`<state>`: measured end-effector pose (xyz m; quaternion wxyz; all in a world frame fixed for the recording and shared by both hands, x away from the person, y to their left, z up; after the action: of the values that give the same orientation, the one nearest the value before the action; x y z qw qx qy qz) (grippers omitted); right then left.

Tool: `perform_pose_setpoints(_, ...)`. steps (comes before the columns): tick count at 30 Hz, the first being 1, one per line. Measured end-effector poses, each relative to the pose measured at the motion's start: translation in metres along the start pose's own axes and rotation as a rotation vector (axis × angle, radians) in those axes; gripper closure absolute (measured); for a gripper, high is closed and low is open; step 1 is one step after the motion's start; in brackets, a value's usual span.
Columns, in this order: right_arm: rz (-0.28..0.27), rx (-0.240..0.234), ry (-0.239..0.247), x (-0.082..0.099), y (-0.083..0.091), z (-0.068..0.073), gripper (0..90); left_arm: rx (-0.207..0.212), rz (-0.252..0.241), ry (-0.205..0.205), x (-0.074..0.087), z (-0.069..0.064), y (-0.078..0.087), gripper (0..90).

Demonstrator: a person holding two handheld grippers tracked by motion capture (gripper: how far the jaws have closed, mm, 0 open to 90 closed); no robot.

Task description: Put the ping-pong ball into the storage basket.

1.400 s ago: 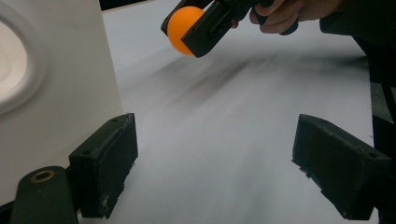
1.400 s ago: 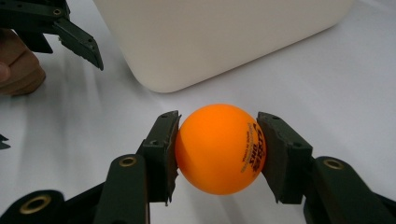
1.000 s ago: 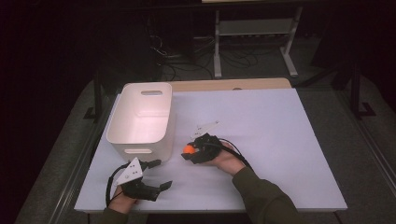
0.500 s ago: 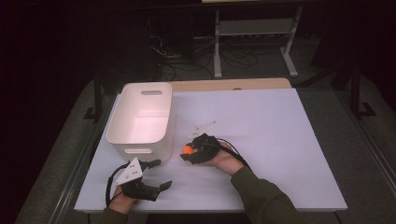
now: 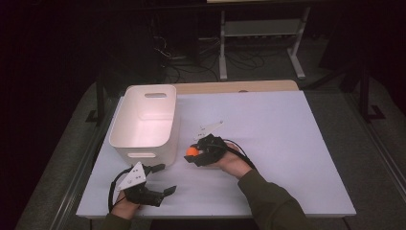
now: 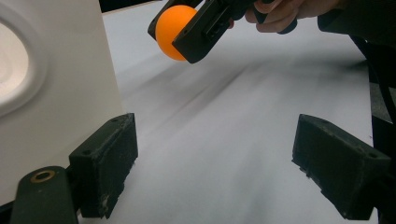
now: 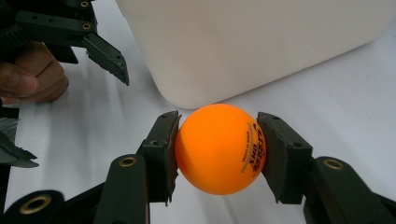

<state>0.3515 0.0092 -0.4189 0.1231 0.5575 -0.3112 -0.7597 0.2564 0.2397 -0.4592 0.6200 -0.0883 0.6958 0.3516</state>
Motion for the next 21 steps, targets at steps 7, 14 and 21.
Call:
perform_pose_setpoints(7, -0.003, 0.007, 0.008, -0.004, 0.006, 0.001, 49.4, -0.001, -0.007, -0.001, 0.000, -0.001, 0.000, 14.0)
perform_pose_setpoints(14, -0.009, 0.007, 0.013, -0.013, 0.013, 0.000, 49.4, -0.003, -0.005, -0.001, 0.000, 0.000, 0.000, 14.0)
perform_pose_setpoints(21, -0.015, 0.007, 0.008, -0.020, 0.019, -0.002, 49.4, -0.003, -0.011, -0.002, 0.000, 0.000, 0.001, 14.0)
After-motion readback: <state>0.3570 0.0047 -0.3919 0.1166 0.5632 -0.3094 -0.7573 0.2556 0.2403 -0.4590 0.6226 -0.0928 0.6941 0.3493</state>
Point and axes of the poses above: each handheld gripper's, and its own axes: y roughly backward along the jaws, x roughly out of its underside, z roughly to its left, the point moved 2 cm from there along -y, roughly forward along the jaws, and after that the axes turned 6 degrees about -x, right-handed, at the moved point
